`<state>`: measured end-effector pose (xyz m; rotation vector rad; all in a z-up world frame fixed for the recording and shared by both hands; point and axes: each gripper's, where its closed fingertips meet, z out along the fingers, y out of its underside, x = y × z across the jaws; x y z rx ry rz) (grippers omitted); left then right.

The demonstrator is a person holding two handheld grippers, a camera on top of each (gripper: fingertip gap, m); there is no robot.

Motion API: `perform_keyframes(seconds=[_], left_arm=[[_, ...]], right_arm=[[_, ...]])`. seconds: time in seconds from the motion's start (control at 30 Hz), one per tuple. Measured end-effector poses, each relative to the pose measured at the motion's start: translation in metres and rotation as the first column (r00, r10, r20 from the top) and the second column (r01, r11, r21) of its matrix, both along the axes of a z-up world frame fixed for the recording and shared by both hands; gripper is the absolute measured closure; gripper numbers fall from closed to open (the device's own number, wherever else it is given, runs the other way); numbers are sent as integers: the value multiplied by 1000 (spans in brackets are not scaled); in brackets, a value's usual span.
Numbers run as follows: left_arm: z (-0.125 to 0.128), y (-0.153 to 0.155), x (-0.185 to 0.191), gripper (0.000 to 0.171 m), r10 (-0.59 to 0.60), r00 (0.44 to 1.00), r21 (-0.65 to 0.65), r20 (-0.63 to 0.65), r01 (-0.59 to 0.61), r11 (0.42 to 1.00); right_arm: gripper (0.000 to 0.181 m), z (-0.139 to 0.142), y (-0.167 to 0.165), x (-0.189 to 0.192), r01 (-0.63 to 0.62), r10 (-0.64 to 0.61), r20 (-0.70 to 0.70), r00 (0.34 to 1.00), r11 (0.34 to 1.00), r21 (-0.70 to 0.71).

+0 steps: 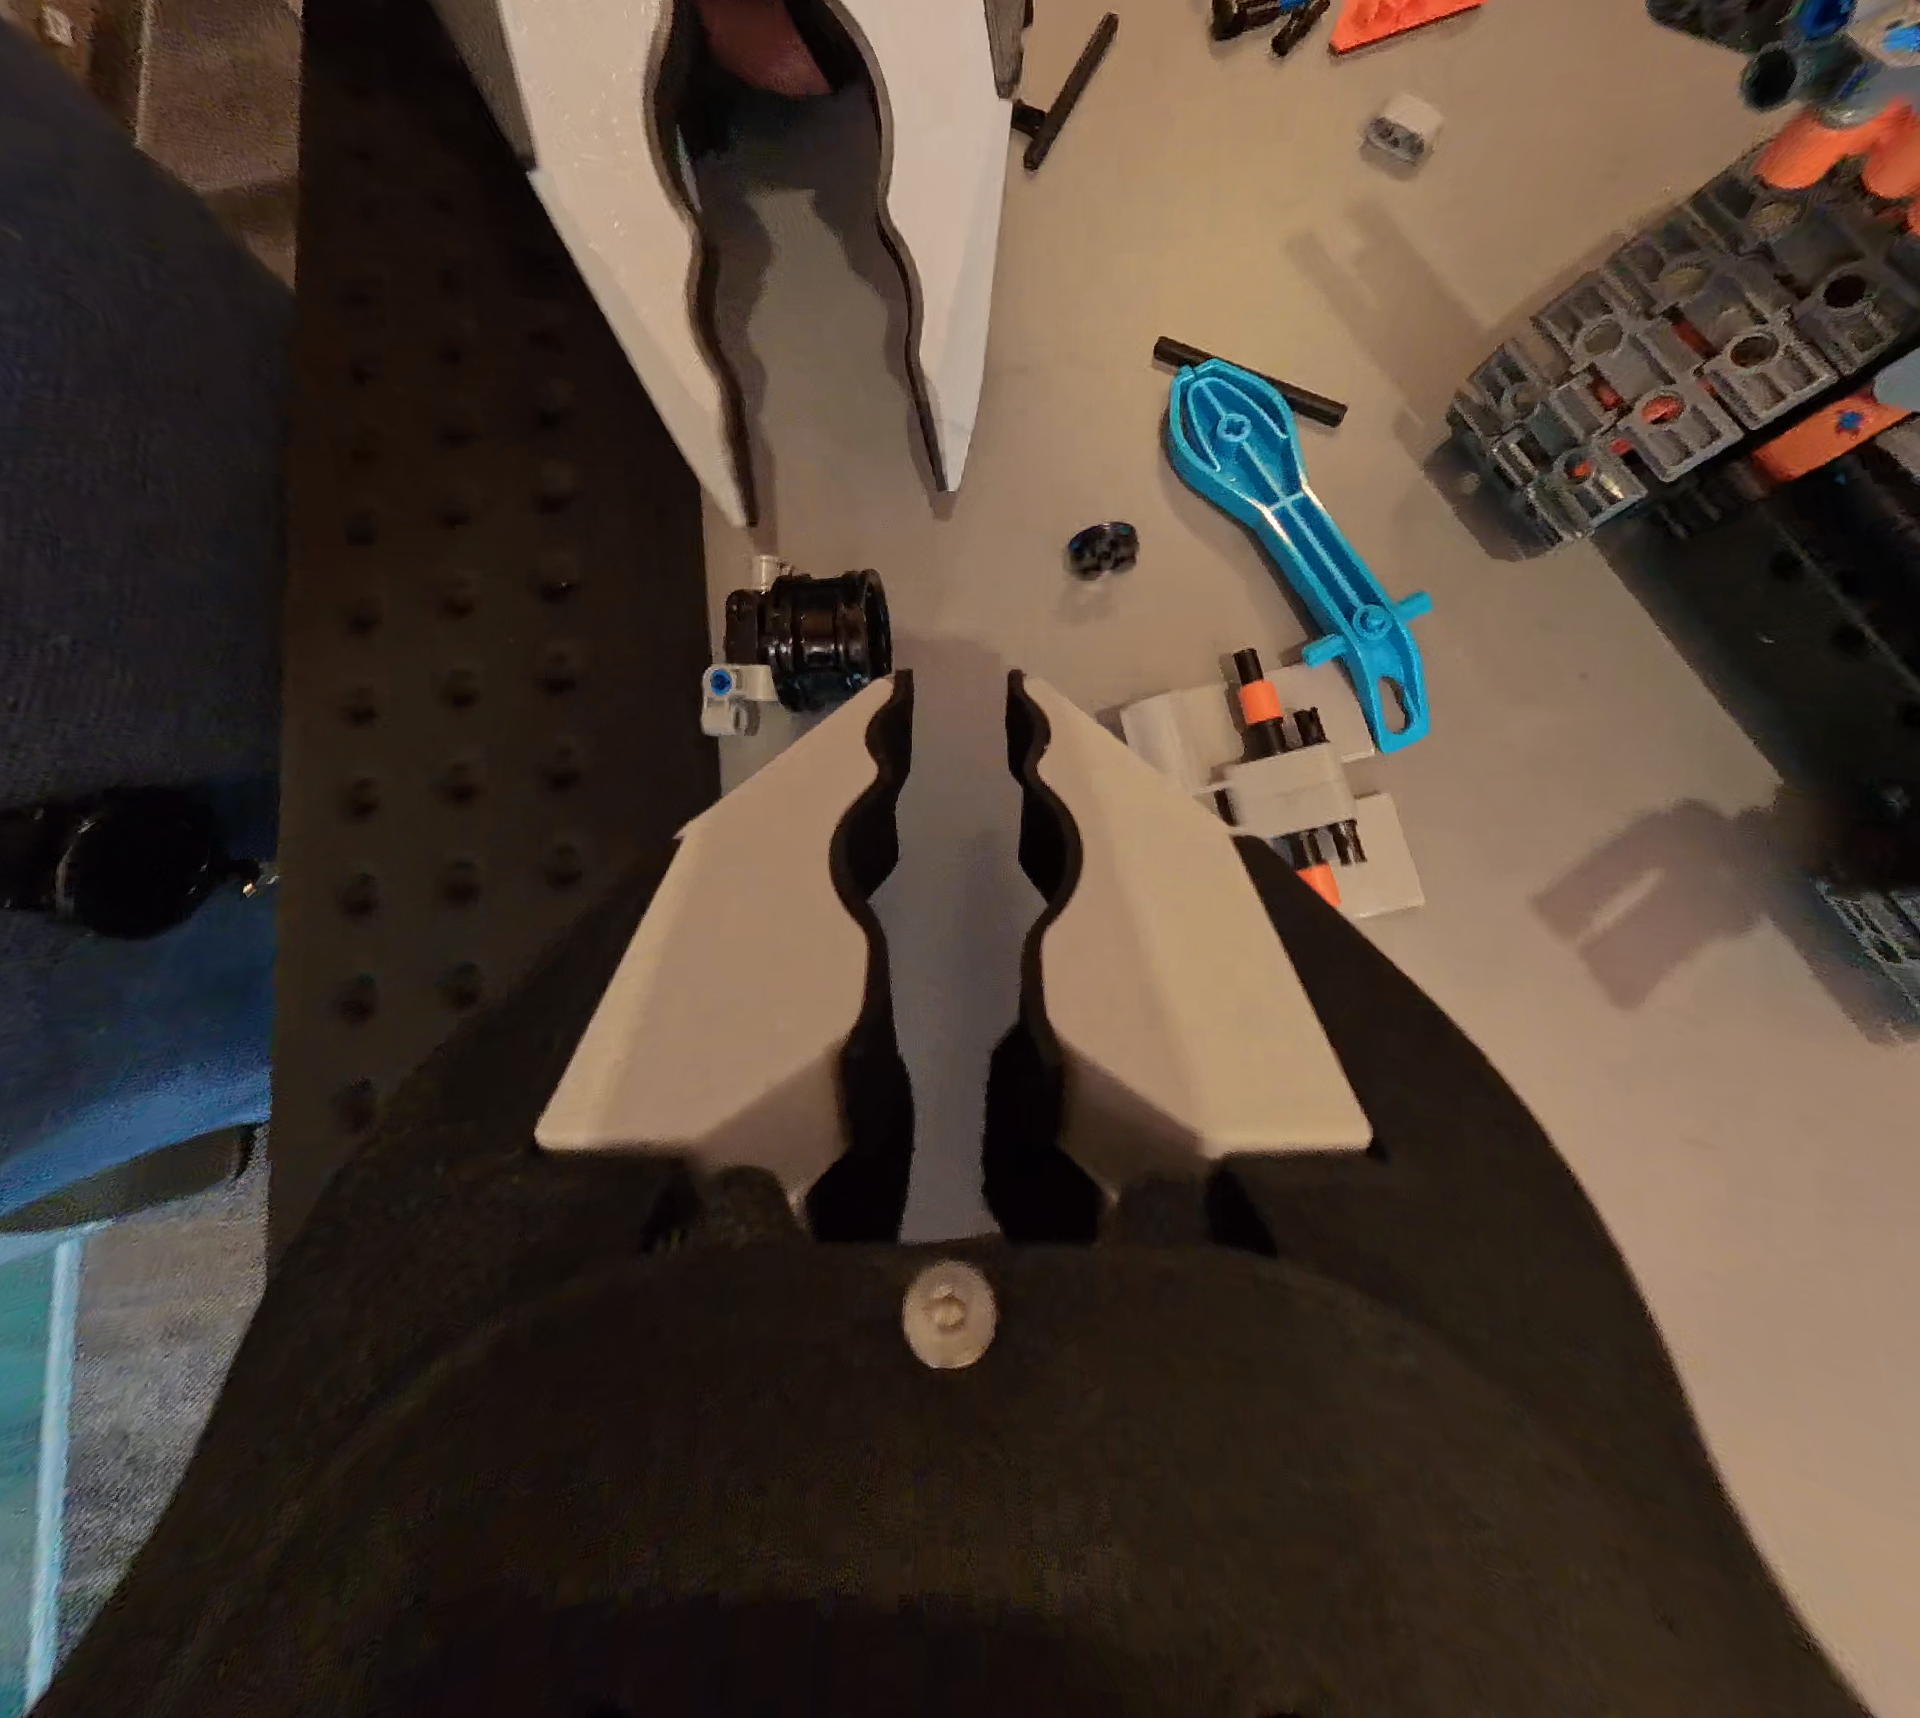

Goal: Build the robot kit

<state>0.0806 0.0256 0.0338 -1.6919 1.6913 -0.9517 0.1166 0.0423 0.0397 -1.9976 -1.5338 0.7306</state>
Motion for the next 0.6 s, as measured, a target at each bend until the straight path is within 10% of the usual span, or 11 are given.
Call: perform_keyframes(seconds=[0.6], left_arm=[[-19,61,12,144,194,970,165,-147,-169,972]], right_arm=[[161,-29,59,-24,72,-87,98,991,986,151]])
